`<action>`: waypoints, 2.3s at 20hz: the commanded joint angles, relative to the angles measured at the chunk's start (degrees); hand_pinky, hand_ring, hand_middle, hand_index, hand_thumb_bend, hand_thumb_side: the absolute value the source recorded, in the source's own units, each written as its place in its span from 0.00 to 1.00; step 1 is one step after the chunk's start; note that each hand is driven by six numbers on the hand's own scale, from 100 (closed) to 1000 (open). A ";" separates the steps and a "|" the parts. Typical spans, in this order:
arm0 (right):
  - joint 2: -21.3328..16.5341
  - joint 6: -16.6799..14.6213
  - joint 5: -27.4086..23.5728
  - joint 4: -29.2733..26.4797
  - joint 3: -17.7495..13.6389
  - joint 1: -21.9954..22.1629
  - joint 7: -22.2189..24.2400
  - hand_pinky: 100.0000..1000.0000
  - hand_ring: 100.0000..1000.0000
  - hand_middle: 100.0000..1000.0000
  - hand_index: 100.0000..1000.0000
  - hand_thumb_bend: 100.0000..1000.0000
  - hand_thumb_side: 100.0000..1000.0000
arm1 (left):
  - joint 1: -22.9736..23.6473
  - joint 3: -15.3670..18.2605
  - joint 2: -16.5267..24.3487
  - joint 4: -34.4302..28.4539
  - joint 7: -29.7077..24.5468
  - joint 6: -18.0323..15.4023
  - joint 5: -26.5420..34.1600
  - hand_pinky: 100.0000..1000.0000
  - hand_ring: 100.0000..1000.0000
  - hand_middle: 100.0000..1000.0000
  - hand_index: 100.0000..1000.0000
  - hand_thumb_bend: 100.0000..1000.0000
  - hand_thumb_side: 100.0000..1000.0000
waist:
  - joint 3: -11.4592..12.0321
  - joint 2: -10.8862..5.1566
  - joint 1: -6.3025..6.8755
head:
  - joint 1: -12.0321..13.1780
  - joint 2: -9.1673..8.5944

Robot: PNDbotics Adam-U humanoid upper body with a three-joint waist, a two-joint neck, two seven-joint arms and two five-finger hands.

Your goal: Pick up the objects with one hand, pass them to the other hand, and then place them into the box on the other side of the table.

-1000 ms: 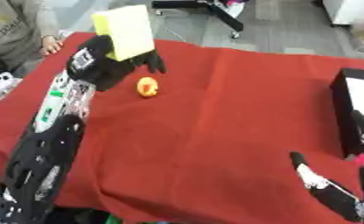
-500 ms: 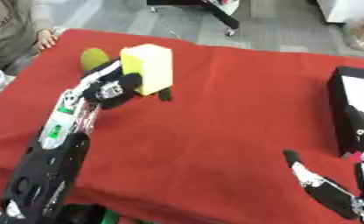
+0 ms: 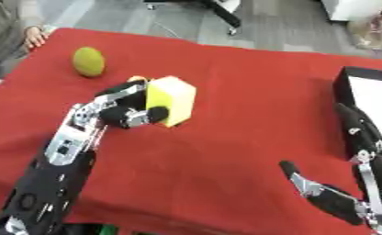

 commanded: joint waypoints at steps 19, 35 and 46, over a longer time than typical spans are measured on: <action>-2.20 -9.86 3.52 -1.34 5.34 -11.17 6.37 0.97 0.97 0.87 0.98 0.46 0.40 | -8.14 -5.27 -4.73 9.30 0.00 0.12 -5.89 0.60 0.51 0.34 0.51 0.00 0.52 | 0.47 -0.17 -1.10 | -6.64 -0.15; -0.93 -11.38 1.14 -1.34 6.26 -14.41 8.09 0.96 0.94 0.83 0.97 0.44 0.37 | -11.94 -11.49 -9.88 6.86 0.00 5.53 -0.37 0.60 0.54 0.37 0.54 0.00 0.54 | 0.20 -0.01 -1.08 | -7.48 -0.15; -0.39 -10.85 1.54 -1.34 6.00 -15.29 8.03 0.94 0.92 0.79 0.95 0.38 0.35 | -11.58 -12.56 -10.87 5.30 0.00 6.34 -0.37 0.61 0.55 0.38 0.54 0.00 0.52 | 0.21 -0.01 -1.10 | -8.25 -0.15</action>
